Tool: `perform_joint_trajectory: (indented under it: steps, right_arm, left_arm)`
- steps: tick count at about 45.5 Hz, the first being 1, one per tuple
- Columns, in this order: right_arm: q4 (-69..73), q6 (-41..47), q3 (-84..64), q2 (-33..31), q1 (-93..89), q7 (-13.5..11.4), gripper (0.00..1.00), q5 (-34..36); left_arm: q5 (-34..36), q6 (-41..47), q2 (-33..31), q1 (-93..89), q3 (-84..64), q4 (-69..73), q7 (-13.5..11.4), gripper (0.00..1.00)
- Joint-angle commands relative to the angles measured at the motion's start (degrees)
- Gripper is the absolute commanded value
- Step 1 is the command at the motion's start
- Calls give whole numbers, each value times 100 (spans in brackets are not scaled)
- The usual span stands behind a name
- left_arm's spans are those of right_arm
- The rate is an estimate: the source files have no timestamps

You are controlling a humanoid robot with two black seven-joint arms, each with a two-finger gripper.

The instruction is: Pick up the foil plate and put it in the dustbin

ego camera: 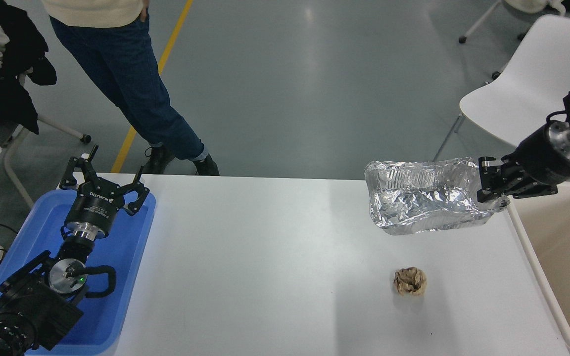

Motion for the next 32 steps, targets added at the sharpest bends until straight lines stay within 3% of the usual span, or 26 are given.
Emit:
perform_joint_trajectory:
  steps: [1, 21, 32]
  right_arm:
    - [115, 185, -11, 7, 1214, -1, 0, -34]
    - [63, 185, -248, -72, 1381, -1, 0, -16]
    - [-87, 185, -890, -801, 1346, -1, 0, 28]
  left_arm:
    - [0, 9, 0, 4, 0, 4, 0, 100]
    - [0, 0, 0, -5, 0, 4, 0, 100]
    - [0, 9, 0, 4, 0, 4, 0, 100]
